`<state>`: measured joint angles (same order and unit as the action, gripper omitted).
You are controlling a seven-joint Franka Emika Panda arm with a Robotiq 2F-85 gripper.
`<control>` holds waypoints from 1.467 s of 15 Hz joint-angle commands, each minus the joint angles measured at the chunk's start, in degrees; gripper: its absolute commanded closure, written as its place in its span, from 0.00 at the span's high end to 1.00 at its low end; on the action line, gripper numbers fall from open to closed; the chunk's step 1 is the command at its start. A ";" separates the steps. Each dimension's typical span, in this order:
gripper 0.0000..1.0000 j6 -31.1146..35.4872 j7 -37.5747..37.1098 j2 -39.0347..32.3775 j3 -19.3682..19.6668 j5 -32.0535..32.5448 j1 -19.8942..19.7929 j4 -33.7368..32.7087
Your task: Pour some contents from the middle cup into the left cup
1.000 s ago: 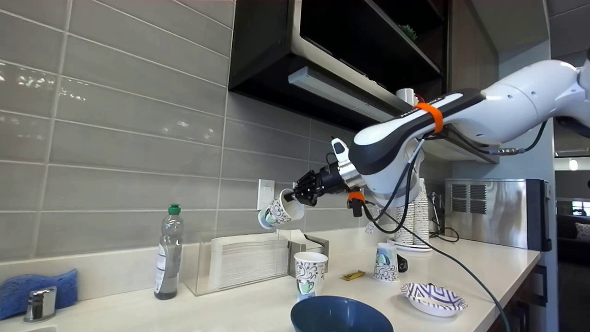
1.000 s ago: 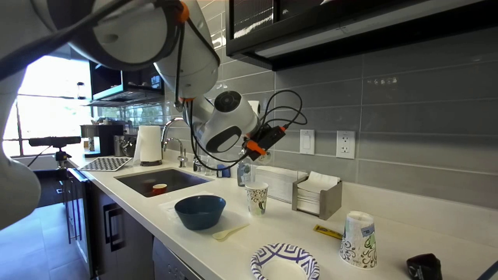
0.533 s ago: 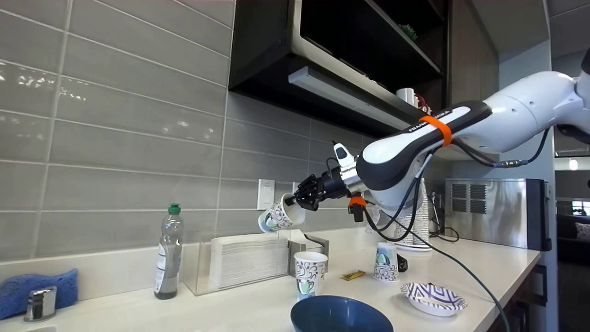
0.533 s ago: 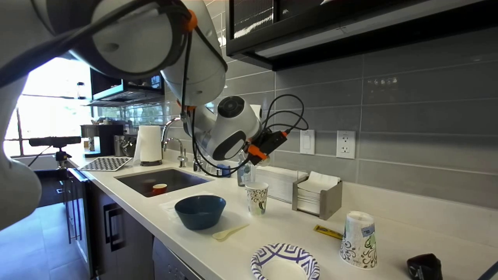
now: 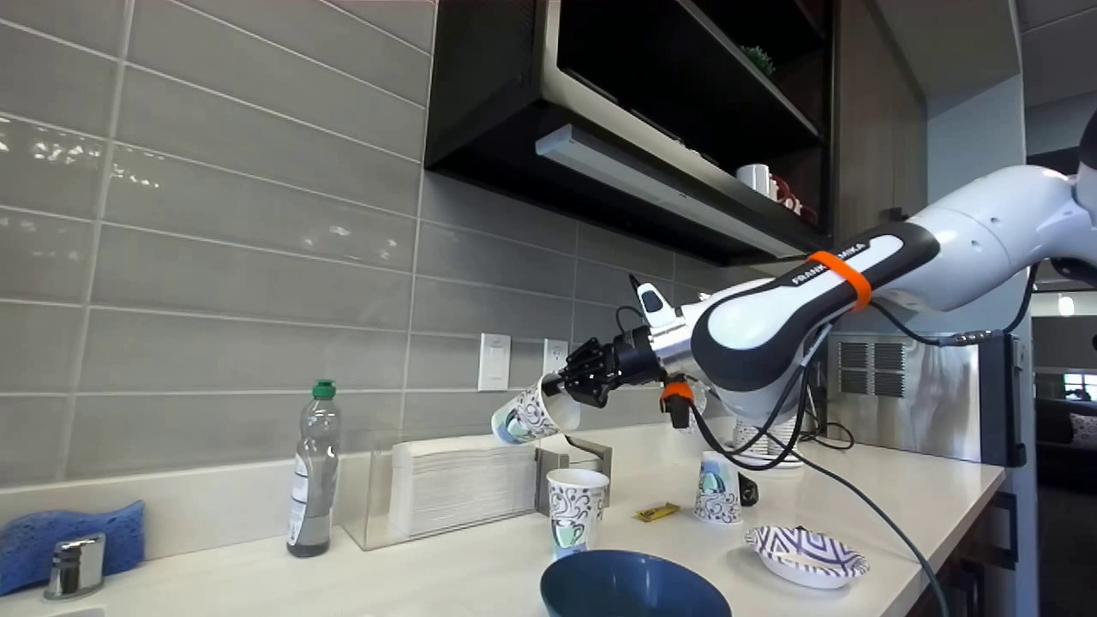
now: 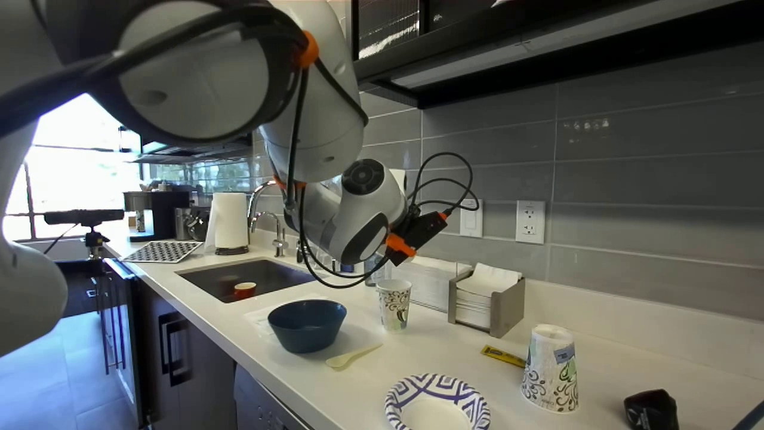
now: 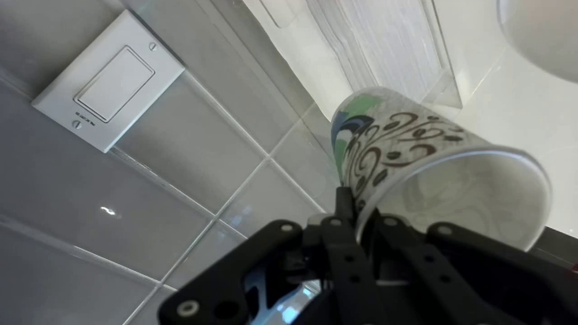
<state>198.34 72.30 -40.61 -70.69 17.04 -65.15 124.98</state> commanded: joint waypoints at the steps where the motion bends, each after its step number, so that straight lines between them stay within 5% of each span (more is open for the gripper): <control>1: 0.01 3.07 1.87 -6.16 -3.00 6.61 -3.66 1.67; 11: 0.01 6.20 5.13 -14.48 -2.81 20.82 -6.99 2.69; 17: 0.01 4.63 3.07 -12.08 -2.39 17.93 -5.92 2.38; 22: 0.01 2.61 5.75 -20.74 -3.86 28.03 -8.81 2.60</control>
<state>202.22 75.44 -54.80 -73.13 38.79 -71.69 127.36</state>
